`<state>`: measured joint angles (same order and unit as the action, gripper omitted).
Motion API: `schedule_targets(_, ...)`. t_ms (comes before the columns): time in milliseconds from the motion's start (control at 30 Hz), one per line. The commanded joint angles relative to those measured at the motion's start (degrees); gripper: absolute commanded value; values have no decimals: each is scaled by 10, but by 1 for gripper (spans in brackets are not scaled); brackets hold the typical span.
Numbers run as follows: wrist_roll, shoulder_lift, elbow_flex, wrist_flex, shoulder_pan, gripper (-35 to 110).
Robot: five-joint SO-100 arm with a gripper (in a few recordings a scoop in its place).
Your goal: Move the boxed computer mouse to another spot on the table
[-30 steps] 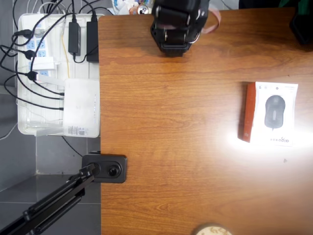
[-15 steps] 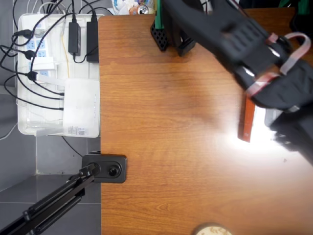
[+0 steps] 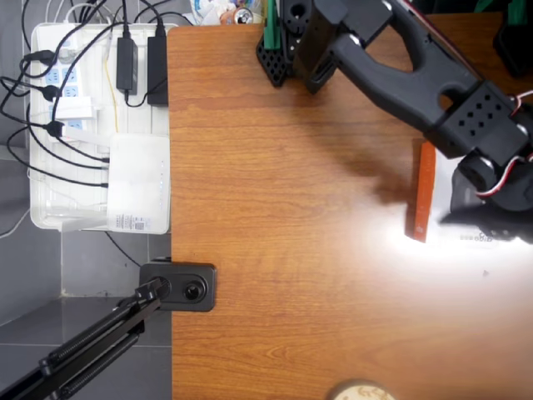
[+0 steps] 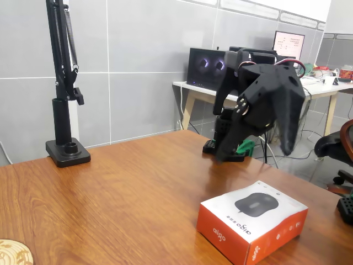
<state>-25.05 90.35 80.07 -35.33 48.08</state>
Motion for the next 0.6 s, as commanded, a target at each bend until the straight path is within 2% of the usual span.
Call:
schedule_targets(0, 78, 31, -19, -87, 15, 105)
schedule_targets(200, 127, 4, -4, -147, 59, 106)
schedule_targets(567, 142, -79, 0, -117, 97, 106)
